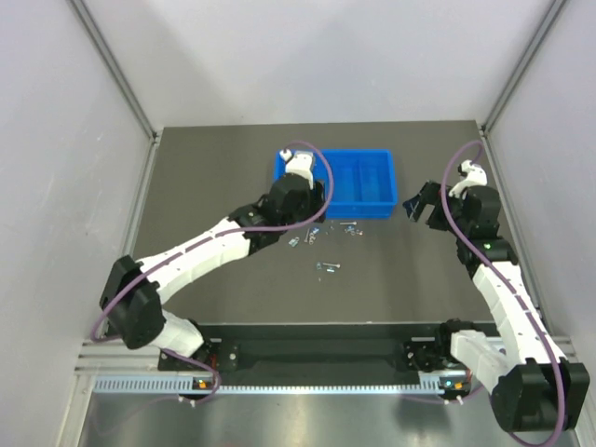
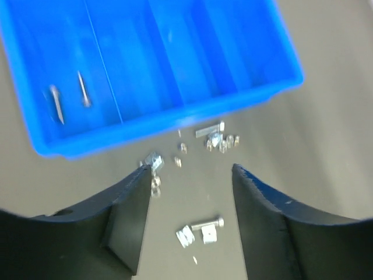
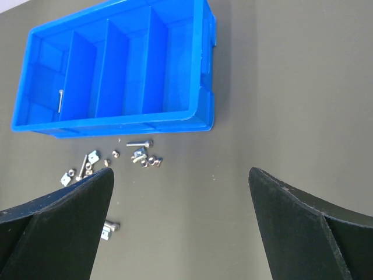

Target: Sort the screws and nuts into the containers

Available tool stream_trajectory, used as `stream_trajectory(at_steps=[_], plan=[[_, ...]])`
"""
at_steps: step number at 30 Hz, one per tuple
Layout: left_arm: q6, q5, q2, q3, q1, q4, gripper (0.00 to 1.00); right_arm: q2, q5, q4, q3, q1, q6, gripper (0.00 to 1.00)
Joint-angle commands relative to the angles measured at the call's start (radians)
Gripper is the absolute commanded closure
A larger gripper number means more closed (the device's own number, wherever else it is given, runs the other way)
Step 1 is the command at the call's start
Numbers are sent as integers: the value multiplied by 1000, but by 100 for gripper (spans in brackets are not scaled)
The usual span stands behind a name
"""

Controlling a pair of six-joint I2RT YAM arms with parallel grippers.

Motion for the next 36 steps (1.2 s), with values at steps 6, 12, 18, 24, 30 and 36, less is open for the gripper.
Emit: stream_trajectory(at_steps=[6,12,18,24,30,36], plan=[[-108,-65,93,-140,-7,17,51,-41,-2,18,-3,6,-6,0],[-108,-79,239,-83,-7,43,57,-35,7,12,-11,5,-8,0],[-114,-128,356,-40,-3,38,67,-33,16,6,-8,5,-11,0],[-111,-151,394,-26,-1,41,68,-23,21,7,-6,5,-11,0],[-113,-157,406,-35,9,38,71,-13,21,12,-6,6,-11,0],[-116,-131,432,-44,16,43,71,-7,22,12,-5,8,-11,0]])
